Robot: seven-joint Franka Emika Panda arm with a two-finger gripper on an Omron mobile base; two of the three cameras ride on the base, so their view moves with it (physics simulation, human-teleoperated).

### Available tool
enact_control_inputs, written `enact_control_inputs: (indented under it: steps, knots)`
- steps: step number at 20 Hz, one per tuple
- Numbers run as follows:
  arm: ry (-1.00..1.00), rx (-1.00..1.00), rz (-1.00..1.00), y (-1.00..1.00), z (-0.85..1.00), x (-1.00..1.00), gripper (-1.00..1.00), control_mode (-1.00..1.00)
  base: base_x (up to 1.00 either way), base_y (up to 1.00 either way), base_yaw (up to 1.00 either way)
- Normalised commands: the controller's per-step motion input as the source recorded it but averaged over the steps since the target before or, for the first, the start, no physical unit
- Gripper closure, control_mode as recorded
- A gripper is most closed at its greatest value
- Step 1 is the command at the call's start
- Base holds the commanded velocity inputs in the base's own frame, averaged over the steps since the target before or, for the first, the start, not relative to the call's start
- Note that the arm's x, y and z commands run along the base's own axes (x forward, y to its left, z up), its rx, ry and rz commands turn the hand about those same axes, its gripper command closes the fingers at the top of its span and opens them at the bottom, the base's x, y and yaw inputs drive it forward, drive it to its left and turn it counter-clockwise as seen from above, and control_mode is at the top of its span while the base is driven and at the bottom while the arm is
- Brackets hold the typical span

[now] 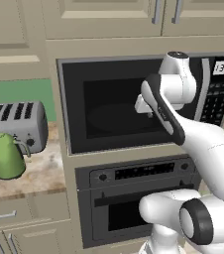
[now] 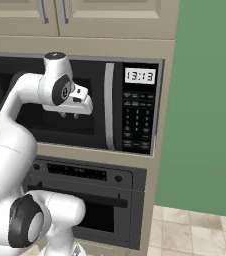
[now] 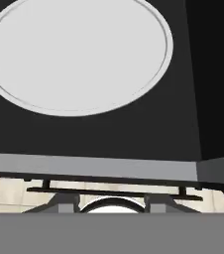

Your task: Navigate to the fridge.

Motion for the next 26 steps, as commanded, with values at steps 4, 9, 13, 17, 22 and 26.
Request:
enact_control_inputs:
  steps: [4,9,13,17,22,26]
  knots:
    - [0.01,0.0,0.0,0.0,0.0,-0.6,-1.0,-1.0,0.0,0.0,0.0]
    - [0.0,0.0,-0.02,0.0,0.0,-1.0,-1.0,-1.0,0.0,0.0,0.0]
    - [0.0,0.0,-0.03,0.0,0.0,-1.0,-1.0,-1.0,0.0,0.0,0.0]
    - [0.0,0.0,-0.01,0.0,0.0,-1.0,-1.0,-1.0,0.0,0.0,0.0]
    - [0.0,0.0,0.0,0.0,0.0,0.0,-1.0,1.0,-0.91,0.08,0.08]
    - [0.0,0.0,0.0,0.0,0.0,0.0,-1.0,1.0,-0.57,0.59,0.69]
